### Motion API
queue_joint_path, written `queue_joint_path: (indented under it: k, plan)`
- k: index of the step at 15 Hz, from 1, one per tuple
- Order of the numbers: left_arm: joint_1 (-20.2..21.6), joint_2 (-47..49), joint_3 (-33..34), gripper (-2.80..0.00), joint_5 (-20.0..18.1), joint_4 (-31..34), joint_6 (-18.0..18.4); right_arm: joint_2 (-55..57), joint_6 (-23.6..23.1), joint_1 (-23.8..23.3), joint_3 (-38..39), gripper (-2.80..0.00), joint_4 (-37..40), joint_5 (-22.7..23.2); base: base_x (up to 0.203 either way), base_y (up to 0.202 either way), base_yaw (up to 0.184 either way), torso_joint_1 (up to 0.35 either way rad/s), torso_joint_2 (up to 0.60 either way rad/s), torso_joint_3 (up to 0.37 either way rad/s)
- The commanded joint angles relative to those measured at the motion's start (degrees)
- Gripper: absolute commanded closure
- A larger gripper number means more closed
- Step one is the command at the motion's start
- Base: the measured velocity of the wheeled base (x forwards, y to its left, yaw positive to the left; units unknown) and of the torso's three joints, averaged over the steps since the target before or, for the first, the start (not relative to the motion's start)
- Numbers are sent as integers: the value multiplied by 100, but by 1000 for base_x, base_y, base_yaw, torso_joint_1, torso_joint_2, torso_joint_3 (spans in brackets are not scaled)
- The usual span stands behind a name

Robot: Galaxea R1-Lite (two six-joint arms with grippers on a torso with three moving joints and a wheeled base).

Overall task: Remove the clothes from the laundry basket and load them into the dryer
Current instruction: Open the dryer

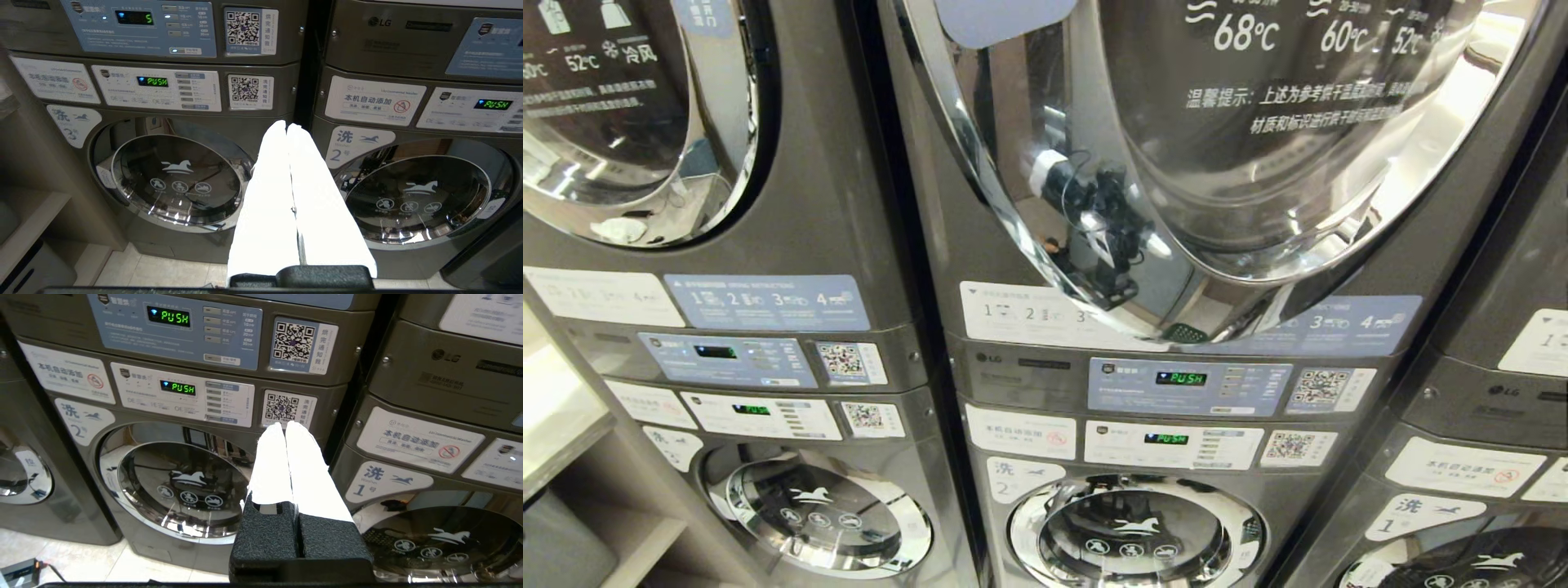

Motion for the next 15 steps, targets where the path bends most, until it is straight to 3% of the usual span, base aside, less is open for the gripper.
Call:
queue_joint_path:
  k: [1, 8, 13, 15]
  plan:
    - [-1, -9, 0, 0, 1, 1, -4, 0, 8, -1, 0, 0, -6, 3, -183, 0, 2, -12, -2, 2]
    - [-1, -9, 0, 0, 1, 1, 5, 0, 79, -1, 0, 0, -15, 3, -178, 0, 1, -4, 3, 2]
    - [-1, -5, -115, 0, -32, 34, 57, 0, 122, -1, 0, 0, -7, -6, 0, 0, 0, 0, 0, 0]
    - [-9, 425, -821, 0, -110, 64, 42, 0, 175, -1, 0, 0, -15, 3, 0, 0, 0, 0, 0, 0]
